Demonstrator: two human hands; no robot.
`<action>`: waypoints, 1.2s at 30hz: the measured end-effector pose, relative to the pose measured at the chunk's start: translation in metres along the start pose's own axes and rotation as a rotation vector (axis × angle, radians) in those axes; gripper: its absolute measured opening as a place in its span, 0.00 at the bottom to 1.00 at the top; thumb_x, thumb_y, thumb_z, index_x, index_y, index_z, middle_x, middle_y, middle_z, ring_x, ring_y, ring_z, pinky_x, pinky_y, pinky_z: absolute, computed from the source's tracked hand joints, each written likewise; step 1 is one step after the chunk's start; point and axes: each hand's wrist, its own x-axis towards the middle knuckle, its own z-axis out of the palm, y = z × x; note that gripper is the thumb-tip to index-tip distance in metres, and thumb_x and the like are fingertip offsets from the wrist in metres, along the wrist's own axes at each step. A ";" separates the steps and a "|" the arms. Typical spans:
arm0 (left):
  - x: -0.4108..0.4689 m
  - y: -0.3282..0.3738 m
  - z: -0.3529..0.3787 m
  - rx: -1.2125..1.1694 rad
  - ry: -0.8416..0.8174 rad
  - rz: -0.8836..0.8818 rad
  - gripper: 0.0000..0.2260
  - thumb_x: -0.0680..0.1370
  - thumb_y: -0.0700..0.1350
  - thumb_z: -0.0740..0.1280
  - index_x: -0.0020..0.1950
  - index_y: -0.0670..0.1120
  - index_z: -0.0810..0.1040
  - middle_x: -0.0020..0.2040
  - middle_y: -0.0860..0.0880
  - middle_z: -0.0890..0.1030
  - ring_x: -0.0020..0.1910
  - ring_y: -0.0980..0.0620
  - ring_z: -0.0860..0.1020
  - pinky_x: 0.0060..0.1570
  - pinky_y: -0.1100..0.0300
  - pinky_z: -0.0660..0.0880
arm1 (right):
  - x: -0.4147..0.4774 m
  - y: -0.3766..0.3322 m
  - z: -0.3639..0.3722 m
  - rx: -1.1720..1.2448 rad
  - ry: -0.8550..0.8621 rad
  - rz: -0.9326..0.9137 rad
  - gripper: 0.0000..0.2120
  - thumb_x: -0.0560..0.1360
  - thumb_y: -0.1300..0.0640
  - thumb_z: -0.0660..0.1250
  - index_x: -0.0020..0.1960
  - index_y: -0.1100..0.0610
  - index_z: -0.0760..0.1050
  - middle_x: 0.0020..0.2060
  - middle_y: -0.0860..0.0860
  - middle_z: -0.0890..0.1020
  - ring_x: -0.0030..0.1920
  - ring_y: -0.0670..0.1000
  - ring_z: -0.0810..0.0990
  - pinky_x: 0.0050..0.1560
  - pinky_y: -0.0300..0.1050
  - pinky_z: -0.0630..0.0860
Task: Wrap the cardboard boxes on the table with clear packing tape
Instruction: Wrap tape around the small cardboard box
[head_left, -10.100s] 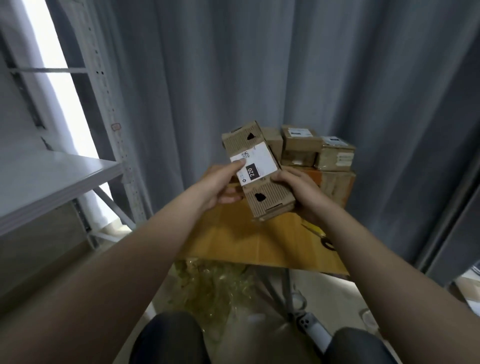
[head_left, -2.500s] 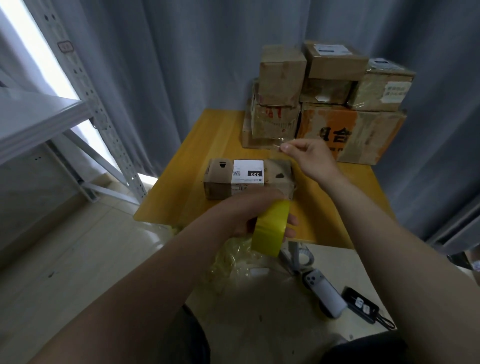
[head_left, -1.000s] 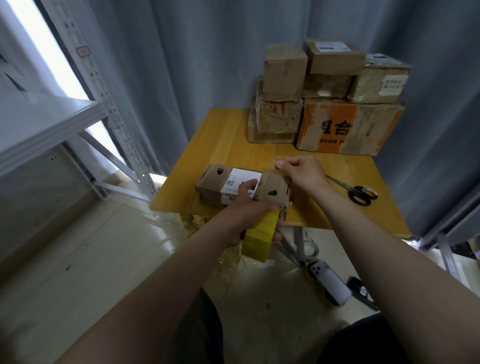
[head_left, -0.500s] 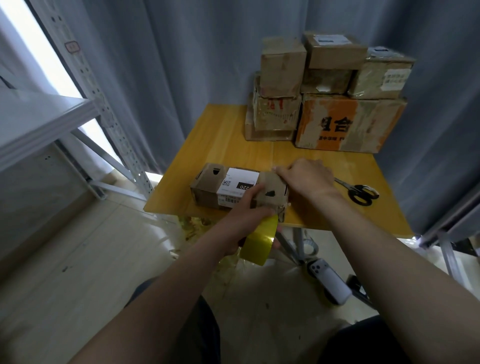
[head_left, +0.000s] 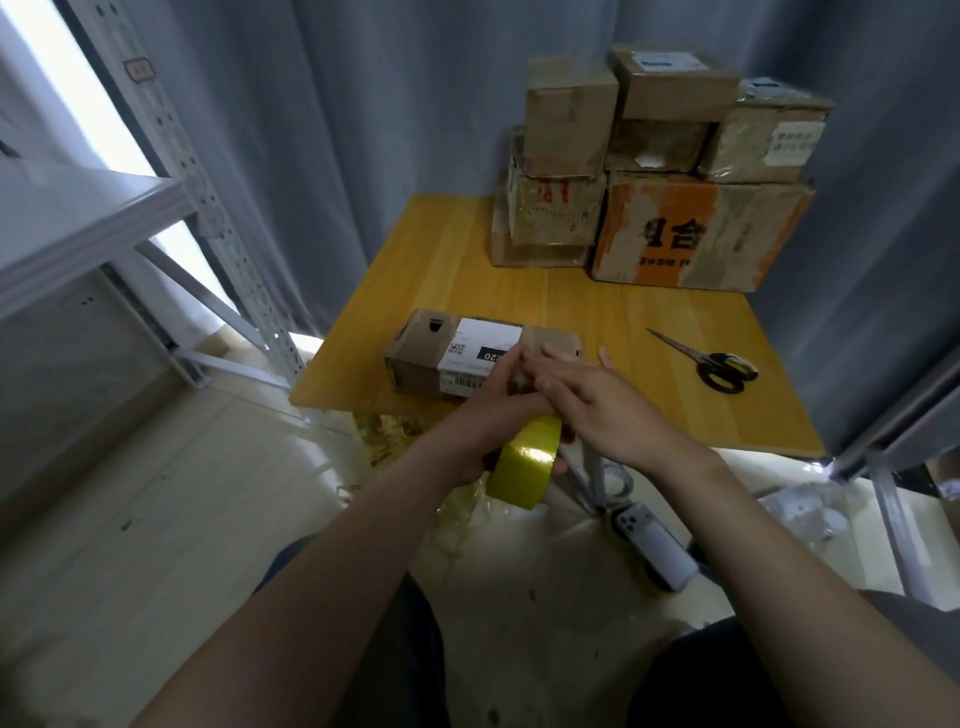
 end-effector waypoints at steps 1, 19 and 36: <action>0.001 0.000 0.000 0.000 0.001 0.005 0.42 0.80 0.41 0.73 0.82 0.67 0.53 0.76 0.42 0.69 0.47 0.39 0.87 0.38 0.46 0.84 | 0.002 -0.002 -0.001 -0.061 -0.020 0.032 0.22 0.88 0.48 0.51 0.80 0.49 0.65 0.79 0.39 0.63 0.80 0.38 0.53 0.82 0.55 0.37; 0.007 -0.001 -0.001 0.053 -0.062 0.050 0.36 0.83 0.39 0.66 0.78 0.71 0.55 0.50 0.36 0.85 0.36 0.41 0.85 0.33 0.51 0.81 | 0.063 0.006 -0.017 -0.282 -0.133 0.093 0.17 0.85 0.42 0.58 0.64 0.54 0.69 0.61 0.54 0.72 0.67 0.56 0.68 0.60 0.51 0.67; 0.010 -0.001 -0.002 0.075 -0.050 0.015 0.37 0.83 0.40 0.66 0.79 0.71 0.52 0.48 0.37 0.86 0.40 0.37 0.85 0.36 0.47 0.83 | 0.084 0.024 -0.029 0.089 -0.008 0.341 0.26 0.85 0.42 0.60 0.44 0.62 0.81 0.32 0.52 0.79 0.34 0.48 0.79 0.37 0.44 0.69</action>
